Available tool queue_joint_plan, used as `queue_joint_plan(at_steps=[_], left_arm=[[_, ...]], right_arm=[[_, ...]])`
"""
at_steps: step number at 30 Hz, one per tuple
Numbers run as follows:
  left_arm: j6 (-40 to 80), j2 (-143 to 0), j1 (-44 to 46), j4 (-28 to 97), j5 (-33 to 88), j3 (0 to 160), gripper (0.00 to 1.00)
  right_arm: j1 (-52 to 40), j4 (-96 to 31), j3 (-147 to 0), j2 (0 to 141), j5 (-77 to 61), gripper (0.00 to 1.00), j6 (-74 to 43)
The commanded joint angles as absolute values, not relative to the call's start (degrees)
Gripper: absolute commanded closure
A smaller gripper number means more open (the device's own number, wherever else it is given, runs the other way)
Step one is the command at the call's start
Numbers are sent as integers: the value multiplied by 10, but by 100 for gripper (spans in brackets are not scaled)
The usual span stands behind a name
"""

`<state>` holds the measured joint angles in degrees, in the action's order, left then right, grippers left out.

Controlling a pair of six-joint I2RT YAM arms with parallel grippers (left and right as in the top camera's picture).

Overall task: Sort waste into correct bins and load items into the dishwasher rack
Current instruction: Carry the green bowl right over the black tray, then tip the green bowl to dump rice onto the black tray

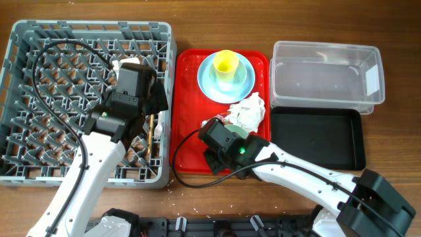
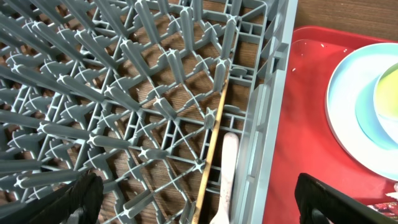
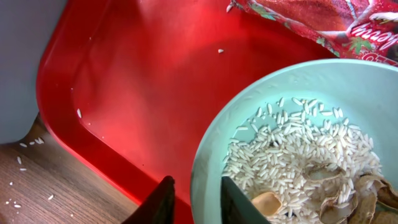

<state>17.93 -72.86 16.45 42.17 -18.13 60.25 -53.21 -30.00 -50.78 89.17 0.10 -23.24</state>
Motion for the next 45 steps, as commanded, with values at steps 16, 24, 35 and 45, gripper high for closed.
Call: queue_joint_plan(at_steps=[16,24,35,45], left_arm=[[187,-727,166,420,-189,601,0],[187,-727,166,420,-189,601,0],[187,-727,166,420,-189,601,0],[186,-727,166,420,-189,601,0]], right_arm=[[-534,-306,-488,907,0,78,-197],[-534,-325,-490,903,-54,96,-203],[-370,-543,-626,734,-35,96,-285],[177,-527,-538,722,-456,96,-42]])
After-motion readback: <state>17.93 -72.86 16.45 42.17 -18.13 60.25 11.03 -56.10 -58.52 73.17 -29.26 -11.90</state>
